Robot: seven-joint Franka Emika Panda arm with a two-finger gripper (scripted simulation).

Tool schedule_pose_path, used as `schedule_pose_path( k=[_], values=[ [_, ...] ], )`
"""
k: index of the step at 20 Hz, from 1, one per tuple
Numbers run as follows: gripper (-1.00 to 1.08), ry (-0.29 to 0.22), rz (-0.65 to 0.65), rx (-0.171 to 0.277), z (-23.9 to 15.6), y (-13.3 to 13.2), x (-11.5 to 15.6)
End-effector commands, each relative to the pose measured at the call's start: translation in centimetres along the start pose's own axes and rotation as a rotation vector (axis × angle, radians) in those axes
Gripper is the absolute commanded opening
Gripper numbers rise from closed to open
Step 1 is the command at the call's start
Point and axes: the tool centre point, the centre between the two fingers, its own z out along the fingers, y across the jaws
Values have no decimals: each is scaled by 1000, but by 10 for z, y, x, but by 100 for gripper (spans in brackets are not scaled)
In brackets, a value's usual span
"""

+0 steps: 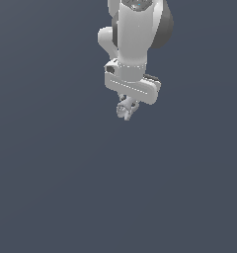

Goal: Pick up the object and move it to a goal position.

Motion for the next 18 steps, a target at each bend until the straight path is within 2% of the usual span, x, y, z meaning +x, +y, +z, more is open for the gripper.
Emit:
schedule_pose_path(
  k=[1,12,18],
  values=[
    [-100,0,0,-1,-26,2,0],
    [-100,0,0,-1,-138,6,1],
    [-100,-1,0,0,-183,6,3]
  ],
)
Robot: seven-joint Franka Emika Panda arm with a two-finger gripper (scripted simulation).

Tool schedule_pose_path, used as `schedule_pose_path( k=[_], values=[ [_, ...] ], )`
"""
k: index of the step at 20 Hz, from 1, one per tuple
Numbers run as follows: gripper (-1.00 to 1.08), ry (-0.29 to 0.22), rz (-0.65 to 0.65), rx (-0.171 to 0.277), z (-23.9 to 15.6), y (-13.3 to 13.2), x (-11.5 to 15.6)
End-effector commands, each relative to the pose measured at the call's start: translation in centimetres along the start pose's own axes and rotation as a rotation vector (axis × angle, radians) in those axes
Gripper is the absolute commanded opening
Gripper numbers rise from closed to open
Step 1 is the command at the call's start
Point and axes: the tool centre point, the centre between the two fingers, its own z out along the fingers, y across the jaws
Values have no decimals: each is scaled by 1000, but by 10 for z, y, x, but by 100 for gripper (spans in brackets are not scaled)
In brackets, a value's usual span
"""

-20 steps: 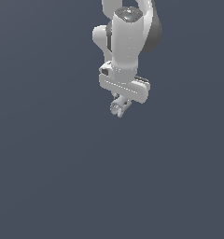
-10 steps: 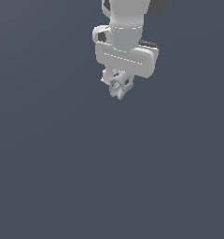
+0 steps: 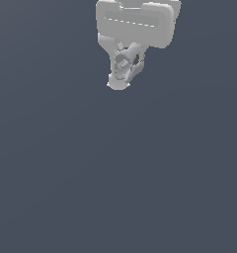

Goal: Pick up the object and move it to a goal position.

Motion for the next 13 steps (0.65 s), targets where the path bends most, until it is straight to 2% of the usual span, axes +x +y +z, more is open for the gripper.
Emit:
schedule_pose_path(
  k=[1,7,13],
  values=[
    [-100,-1,0,-1,-16,0,1],
    [-100,-1,0,-1,-39,0,2],
    [-100,-1,0,-1,-46,0,3]
  ],
)
